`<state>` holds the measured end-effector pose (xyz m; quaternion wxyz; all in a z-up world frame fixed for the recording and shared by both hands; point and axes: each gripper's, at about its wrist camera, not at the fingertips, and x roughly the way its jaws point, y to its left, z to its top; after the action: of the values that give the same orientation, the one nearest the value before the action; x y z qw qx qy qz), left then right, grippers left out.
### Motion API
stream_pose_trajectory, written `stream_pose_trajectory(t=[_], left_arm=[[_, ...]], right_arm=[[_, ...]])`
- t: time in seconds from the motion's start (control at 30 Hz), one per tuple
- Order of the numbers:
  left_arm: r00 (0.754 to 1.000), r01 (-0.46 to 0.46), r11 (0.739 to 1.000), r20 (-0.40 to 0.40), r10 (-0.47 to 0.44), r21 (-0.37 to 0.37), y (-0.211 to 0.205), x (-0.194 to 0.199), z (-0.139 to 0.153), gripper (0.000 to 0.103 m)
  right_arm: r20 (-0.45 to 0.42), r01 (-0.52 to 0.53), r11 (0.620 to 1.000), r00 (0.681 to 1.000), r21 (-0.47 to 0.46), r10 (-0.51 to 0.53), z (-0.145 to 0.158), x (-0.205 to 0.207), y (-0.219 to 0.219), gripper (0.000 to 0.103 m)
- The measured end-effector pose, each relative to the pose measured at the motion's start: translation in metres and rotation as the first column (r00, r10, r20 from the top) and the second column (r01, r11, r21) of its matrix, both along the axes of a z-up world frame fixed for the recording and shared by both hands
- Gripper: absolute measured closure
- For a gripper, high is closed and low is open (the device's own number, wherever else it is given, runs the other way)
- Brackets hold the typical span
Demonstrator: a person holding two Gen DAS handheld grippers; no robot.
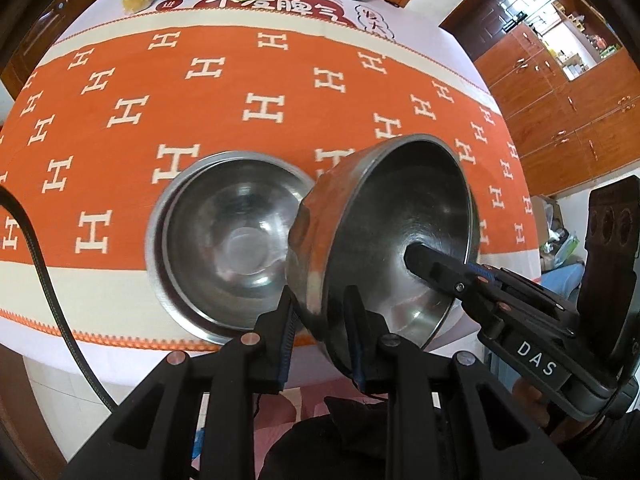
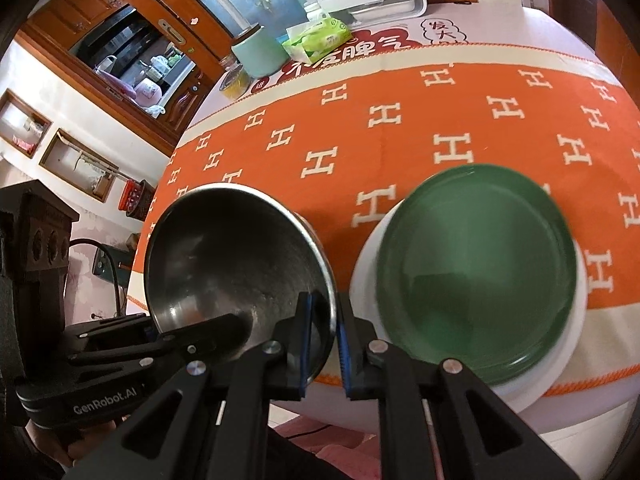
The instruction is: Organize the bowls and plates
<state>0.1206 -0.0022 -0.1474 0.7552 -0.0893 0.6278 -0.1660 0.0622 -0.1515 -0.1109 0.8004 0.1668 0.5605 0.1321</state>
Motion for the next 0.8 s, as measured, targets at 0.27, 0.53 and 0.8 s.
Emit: stream_pose_trajectory(t=[0.27,0.53,0.8], left_arm=[[0.999,0.047,0.999,-0.022,-0.047,0.019,0.028,0.009,-0.013,0.079],[0.995,0.087,0.996,-0.044,-0.085,0.037,0.045,0.02,-0.027,0.076],[0.994,0.098,0.995,-0.045,-0.097,0.025,0.056,0.027,-0.032,0.075]], right_arm=[[-0.024,0.051,0.998,0.998,0.027,-0.05,-0.015,0.0,0.028,0.09],[-0.06,0.097,0.994,0.994,0.049,-0.094,-0.03,0.001,0.045,0.09],[-0.097,0.13,0.991,0.987,0.043,-0.126,-0.037,0.005,0.049,0.089]])
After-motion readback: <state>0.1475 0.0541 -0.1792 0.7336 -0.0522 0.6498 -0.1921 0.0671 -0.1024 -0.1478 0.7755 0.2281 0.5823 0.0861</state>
